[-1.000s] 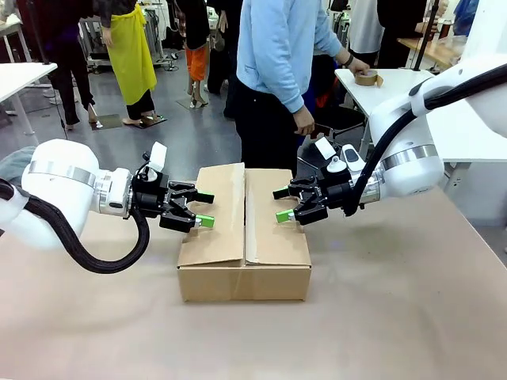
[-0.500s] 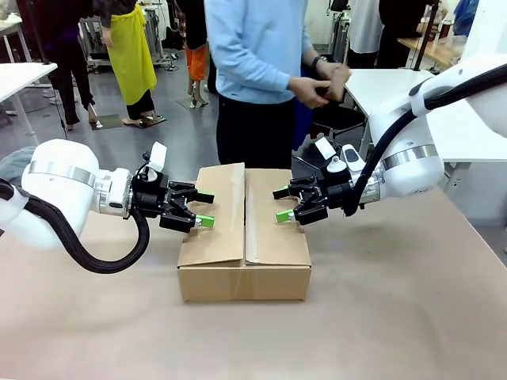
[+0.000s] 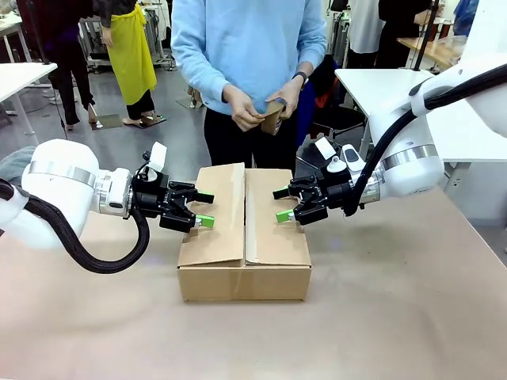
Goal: Pack the gift set into the box.
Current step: Press and hold the closed box until the human finishes sealing it.
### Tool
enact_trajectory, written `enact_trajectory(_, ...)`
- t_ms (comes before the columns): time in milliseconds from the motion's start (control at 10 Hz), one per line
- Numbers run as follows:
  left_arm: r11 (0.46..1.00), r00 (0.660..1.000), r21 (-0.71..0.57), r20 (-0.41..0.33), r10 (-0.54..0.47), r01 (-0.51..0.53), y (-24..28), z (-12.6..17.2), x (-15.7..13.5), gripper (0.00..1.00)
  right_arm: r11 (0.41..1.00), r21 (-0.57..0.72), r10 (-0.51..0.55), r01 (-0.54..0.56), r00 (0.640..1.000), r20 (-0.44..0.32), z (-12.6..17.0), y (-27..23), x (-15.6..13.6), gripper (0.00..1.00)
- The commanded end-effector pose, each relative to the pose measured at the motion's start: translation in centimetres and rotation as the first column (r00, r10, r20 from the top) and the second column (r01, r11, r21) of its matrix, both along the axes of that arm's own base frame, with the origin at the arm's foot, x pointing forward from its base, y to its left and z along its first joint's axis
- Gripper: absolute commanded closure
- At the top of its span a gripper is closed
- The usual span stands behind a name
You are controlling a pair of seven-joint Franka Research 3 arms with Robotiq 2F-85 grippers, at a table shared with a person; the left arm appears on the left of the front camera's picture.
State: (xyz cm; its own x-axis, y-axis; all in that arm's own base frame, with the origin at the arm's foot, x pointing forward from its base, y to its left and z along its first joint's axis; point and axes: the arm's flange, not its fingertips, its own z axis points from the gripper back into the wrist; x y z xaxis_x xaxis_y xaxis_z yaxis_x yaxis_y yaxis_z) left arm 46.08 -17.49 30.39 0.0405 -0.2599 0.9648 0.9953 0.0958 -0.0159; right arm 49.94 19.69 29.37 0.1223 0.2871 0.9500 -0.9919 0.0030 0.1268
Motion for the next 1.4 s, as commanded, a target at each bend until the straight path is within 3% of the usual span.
enact_trajectory(0, 1.000, 1.000, 0.004, -0.001, 0.000, 0.000, 0.03, -0.07, 0.02, 0.00, 1.000, 0.001, -0.006, 0.006, 1.000, 0.001, -0.32, 0.17, -0.04, 0.00)
enact_trajectory(1300, 1.000, 1.000, 0.004, -0.001, 0.000, 0.000, 0.03, -0.07, 0.02, 0.00, 1.000, 0.001, -0.006, 0.006, 1.000, 0.001, -0.32, 0.17, -0.04, 0.00)
